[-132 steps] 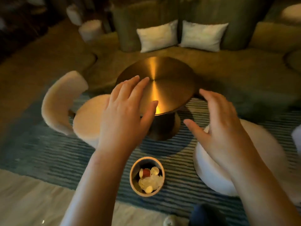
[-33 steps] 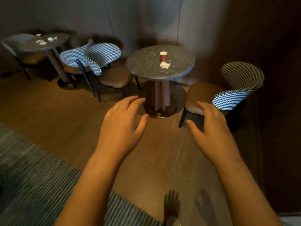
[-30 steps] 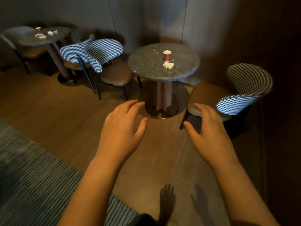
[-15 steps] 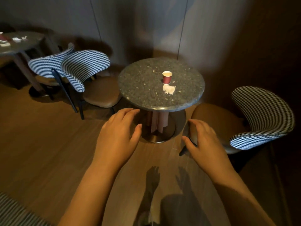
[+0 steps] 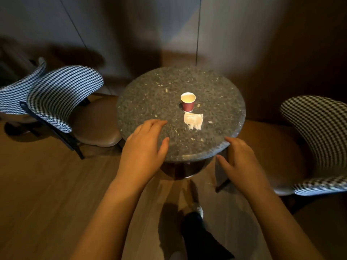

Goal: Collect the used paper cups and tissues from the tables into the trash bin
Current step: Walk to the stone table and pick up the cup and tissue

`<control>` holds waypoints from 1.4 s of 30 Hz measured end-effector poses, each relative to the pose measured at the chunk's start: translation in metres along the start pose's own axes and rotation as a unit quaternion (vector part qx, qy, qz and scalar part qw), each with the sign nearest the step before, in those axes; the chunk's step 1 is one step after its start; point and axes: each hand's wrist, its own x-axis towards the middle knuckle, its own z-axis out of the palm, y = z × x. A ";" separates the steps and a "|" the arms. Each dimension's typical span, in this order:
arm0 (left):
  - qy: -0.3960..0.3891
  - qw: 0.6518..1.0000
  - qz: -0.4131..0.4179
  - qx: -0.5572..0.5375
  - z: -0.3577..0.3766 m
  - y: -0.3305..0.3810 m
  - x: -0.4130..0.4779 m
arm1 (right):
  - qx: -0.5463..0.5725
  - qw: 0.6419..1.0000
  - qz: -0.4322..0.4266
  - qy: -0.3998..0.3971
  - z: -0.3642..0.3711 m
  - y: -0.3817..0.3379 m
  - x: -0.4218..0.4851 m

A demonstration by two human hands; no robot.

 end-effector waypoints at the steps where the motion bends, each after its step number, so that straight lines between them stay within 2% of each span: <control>1: -0.006 1.000 -0.004 0.003 0.005 -0.007 0.019 | -0.002 1.000 0.006 -0.007 0.004 0.004 0.022; 7: -0.034 0.999 -0.025 -0.003 0.032 -0.049 0.125 | -0.032 0.998 0.032 -0.032 0.019 0.025 0.143; 13: -0.051 0.998 -0.016 -0.024 0.067 -0.091 0.183 | -0.051 0.996 0.054 -0.059 0.045 0.046 0.213; 18: -0.104 0.991 0.038 -0.070 0.109 -0.117 0.242 | -0.035 0.987 0.106 -0.116 0.090 0.068 0.249; 22: -0.176 0.978 0.091 -0.061 0.165 -0.133 0.287 | -0.020 0.979 0.125 -0.159 0.133 0.075 0.265; 27: -0.191 0.959 0.188 -0.089 0.216 -0.146 0.306 | -0.029 0.973 0.137 -0.184 0.167 0.082 0.276; 33: -0.246 0.937 0.233 -0.083 0.246 -0.148 0.316 | -0.074 0.972 0.161 -0.153 0.182 0.087 0.266; 37: -0.231 0.939 0.238 -0.087 0.252 -0.148 0.322 | -0.117 0.965 0.178 -0.153 0.187 0.081 0.251; 42: -0.211 0.941 0.247 -0.101 0.251 -0.148 0.326 | -0.110 0.975 0.171 -0.086 0.192 0.077 0.240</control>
